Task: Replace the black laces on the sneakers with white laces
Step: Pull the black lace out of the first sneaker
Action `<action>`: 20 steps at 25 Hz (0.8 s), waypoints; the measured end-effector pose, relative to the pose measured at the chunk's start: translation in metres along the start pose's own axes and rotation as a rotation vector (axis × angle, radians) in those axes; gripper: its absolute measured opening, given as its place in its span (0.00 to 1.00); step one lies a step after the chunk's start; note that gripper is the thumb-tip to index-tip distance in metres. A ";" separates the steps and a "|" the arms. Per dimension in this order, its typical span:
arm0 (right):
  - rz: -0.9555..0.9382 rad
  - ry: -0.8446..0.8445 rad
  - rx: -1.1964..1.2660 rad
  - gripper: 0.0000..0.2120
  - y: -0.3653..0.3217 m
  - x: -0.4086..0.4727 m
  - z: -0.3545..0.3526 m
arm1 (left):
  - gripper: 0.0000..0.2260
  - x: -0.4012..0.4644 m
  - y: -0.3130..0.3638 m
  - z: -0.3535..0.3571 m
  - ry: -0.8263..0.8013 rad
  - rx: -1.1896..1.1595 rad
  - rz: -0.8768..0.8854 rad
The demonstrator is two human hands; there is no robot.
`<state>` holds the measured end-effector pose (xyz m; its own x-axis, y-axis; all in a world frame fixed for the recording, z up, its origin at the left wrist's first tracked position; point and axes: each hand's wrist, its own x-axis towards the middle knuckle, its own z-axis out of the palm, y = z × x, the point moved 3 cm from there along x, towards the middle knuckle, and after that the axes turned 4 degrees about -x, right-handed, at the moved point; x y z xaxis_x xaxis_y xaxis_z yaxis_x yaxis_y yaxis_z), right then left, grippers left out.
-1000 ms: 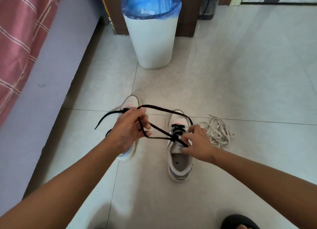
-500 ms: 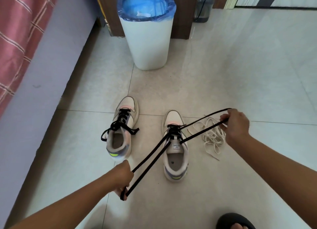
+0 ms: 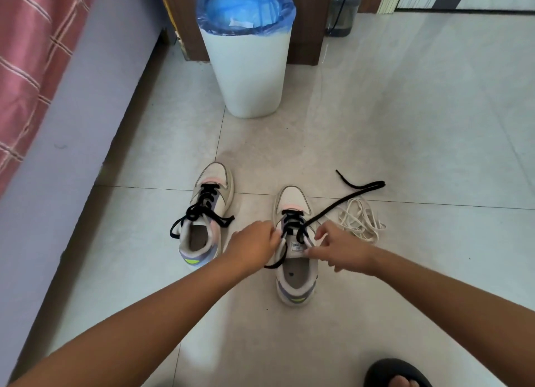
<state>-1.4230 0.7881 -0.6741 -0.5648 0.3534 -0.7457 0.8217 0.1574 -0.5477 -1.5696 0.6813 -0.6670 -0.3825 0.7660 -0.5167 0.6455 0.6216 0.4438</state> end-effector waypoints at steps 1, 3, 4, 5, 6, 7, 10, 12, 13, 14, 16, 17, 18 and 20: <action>-0.035 0.035 -0.084 0.15 -0.002 0.002 0.005 | 0.13 0.007 0.008 -0.001 -0.044 -0.048 -0.009; -0.091 0.146 -0.238 0.13 -0.007 0.006 0.009 | 0.10 0.019 0.015 0.001 -0.119 -0.039 0.002; -0.106 0.182 -0.281 0.12 -0.009 0.007 0.010 | 0.08 0.025 0.017 0.002 -0.130 -0.004 0.022; -0.117 0.202 -0.304 0.11 -0.009 0.008 0.010 | 0.07 0.029 0.018 0.001 -0.133 0.040 0.043; -0.127 0.210 -0.317 0.10 -0.010 0.008 0.011 | 0.07 0.034 0.018 -0.002 -0.136 0.079 0.050; -0.133 0.209 -0.327 0.10 -0.010 0.009 0.012 | 0.07 0.037 0.017 -0.005 -0.148 0.103 0.049; -0.141 0.176 -0.376 0.12 -0.009 0.009 0.014 | 0.08 0.044 0.013 -0.013 -0.190 0.108 0.036; -0.139 0.165 -0.382 0.15 -0.008 0.011 0.013 | 0.09 0.044 0.014 -0.013 -0.150 0.154 0.075; -0.140 0.161 -0.376 0.15 -0.009 0.012 0.012 | 0.09 0.043 0.015 -0.013 -0.122 0.179 0.097; -0.143 0.157 -0.374 0.15 -0.009 0.013 0.011 | 0.09 0.043 0.014 -0.013 -0.104 0.190 0.119; -0.147 0.148 -0.377 0.14 -0.009 0.015 0.012 | 0.10 0.042 0.014 -0.015 -0.093 0.245 0.194; -0.149 0.143 -0.375 0.14 -0.010 0.015 0.012 | 0.10 0.041 0.015 -0.017 -0.085 0.315 0.244; -0.151 0.139 -0.370 0.14 -0.010 0.016 0.012 | 0.09 0.041 0.016 -0.018 -0.061 0.415 0.298; -0.149 0.127 -0.388 0.14 -0.011 0.015 0.011 | 0.07 0.043 0.019 -0.023 0.040 0.657 0.436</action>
<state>-1.4414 0.7814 -0.6836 -0.6856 0.4073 -0.6033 0.7132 0.5419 -0.4446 -1.5888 0.7301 -0.6640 -0.0210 0.9315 -0.3631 0.9963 0.0498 0.0702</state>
